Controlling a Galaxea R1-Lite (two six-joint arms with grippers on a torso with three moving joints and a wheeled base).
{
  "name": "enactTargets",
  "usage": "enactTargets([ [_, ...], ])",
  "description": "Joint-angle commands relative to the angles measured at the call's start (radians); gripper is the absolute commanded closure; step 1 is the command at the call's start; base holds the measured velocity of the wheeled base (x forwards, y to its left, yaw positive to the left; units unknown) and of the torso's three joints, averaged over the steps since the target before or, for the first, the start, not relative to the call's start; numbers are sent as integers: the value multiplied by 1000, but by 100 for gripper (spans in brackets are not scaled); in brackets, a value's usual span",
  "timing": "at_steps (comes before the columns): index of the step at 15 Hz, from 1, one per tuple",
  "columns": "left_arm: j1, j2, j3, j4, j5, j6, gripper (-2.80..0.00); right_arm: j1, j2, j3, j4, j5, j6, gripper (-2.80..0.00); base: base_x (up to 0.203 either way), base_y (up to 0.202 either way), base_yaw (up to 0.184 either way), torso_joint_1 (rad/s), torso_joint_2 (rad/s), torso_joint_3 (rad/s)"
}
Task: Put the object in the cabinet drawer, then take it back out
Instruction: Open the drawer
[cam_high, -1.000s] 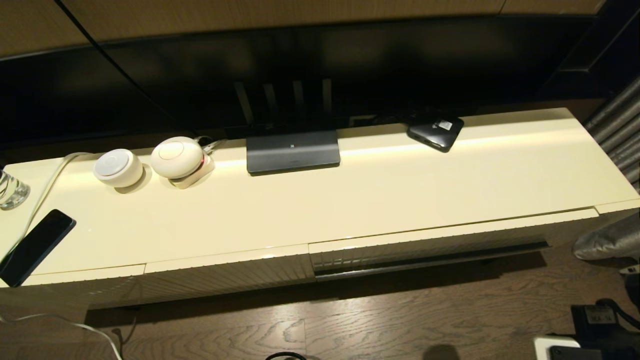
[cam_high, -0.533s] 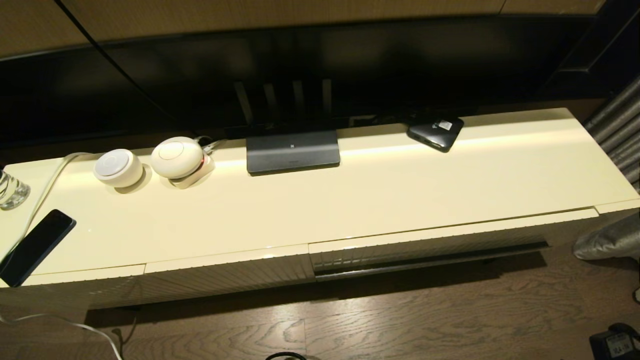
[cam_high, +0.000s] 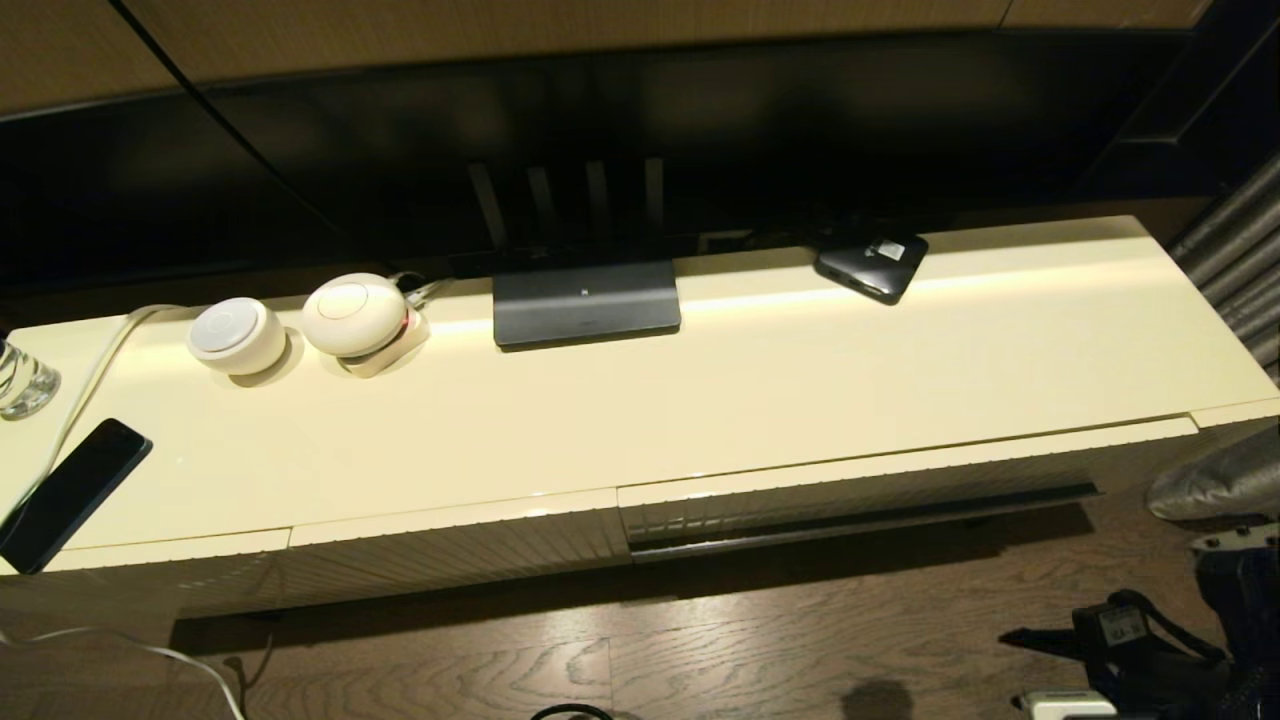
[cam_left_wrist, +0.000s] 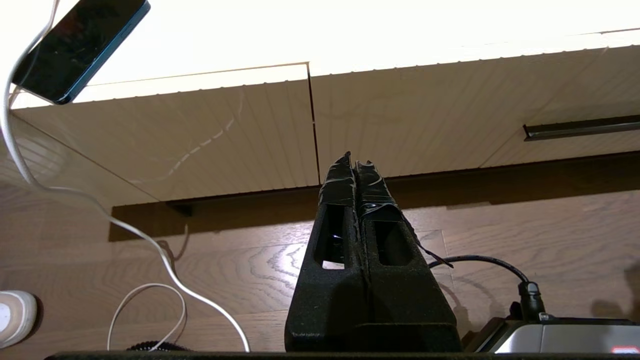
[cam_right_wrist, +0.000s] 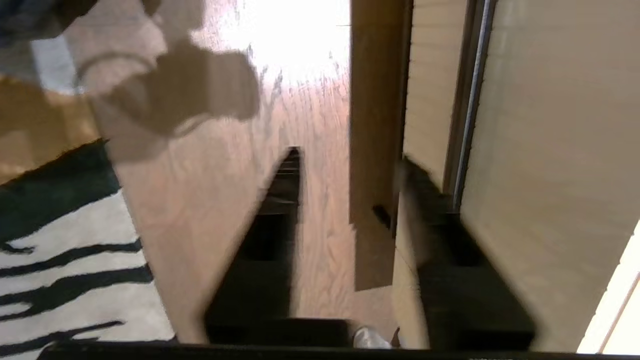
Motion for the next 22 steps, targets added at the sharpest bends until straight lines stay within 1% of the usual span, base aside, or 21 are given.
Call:
enactTargets([
  [1,0,1,3,1,0,0,0,5,126,-14,-6,3,-9,-280,0,0,0,0,0,0],
  [3,0,1,3,0,0,0,0,7,166,-28,-7,5,-13,-280,0,0,0,0,0,0],
  [5,0,1,3,1,0,0,0,0,190,-29,-1,6,-105,-280,0,0,0,0,0,0],
  [6,0,1,3,0,0,0,0,-3,213,-29,-1,7,-131,-280,0,0,0,0,0,0],
  [7,0,1,3,0,0,0,0,-5,226,-32,-3,7,-141,-280,0,0,0,0,0,0],
  [13,0,1,3,0,0,0,0,-44,315,-94,-9,-4,-147,-280,0,0,0,0,0,0],
  [18,0,1,3,0,0,0,0,-81,414,-160,-102,-7,-145,-280,0,0,0,0,0,0],
  [22,0,1,3,1,0,0,0,-96,460,-176,-153,-7,-141,-280,0,0,0,0,0,0],
])
